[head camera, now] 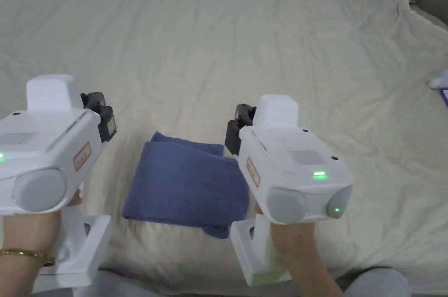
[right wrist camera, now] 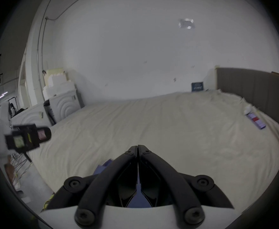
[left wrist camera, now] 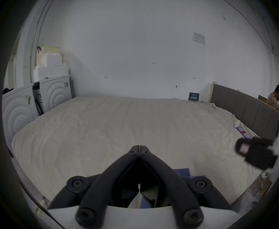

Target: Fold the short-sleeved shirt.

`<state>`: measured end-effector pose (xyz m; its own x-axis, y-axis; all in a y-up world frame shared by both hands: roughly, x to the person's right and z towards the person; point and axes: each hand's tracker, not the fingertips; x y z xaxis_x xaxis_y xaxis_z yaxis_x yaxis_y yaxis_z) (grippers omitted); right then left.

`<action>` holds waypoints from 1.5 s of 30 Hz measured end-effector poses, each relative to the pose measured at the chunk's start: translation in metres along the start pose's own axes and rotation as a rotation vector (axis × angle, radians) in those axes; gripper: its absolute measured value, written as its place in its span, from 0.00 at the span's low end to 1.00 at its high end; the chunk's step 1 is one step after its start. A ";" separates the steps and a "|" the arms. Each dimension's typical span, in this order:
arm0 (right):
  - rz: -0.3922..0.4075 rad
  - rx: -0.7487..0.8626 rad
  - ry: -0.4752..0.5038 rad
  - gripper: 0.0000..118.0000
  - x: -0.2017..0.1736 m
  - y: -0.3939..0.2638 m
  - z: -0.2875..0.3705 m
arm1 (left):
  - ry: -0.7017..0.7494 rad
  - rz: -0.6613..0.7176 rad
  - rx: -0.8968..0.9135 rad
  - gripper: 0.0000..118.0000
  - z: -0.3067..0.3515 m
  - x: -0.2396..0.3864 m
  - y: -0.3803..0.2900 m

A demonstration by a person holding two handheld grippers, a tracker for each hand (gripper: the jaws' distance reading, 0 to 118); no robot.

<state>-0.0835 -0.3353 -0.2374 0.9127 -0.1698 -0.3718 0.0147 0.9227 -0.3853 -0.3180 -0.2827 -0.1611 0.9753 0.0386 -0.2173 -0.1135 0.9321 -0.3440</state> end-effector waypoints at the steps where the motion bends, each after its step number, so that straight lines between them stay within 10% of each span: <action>1: 0.003 -0.026 0.014 0.00 -0.007 -0.009 -0.010 | 0.003 0.003 -0.001 0.00 0.002 -0.003 -0.002; 15: -0.069 -0.414 0.032 0.00 -0.022 -0.110 -0.072 | -0.066 0.073 -0.074 0.00 -0.026 -0.022 -0.013; 16: -0.064 -0.420 0.037 0.00 -0.021 -0.108 -0.073 | -0.103 0.103 -0.095 0.08 -0.032 -0.026 -0.011; 20: -0.033 -0.432 0.066 0.00 -0.021 -0.104 -0.070 | -0.290 0.237 -0.232 0.98 -0.067 -0.044 -0.003; 21: -0.034 -0.432 0.068 0.00 -0.021 -0.104 -0.070 | -0.361 0.247 -0.308 1.00 -0.081 -0.049 -0.004; 30: -0.036 -0.443 0.089 0.00 -0.021 -0.100 -0.070 | -0.654 0.467 -0.792 0.97 -0.168 -0.087 -0.054; 45: -0.048 -0.456 0.103 0.00 -0.016 -0.102 -0.077 | -0.682 0.379 -0.885 0.26 -0.186 -0.063 -0.085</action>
<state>-0.1306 -0.4536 -0.2567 0.8695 -0.2633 -0.4179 -0.1462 0.6709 -0.7270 -0.4054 -0.4315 -0.2882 0.7197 0.6943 -0.0007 -0.2479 0.2560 -0.9344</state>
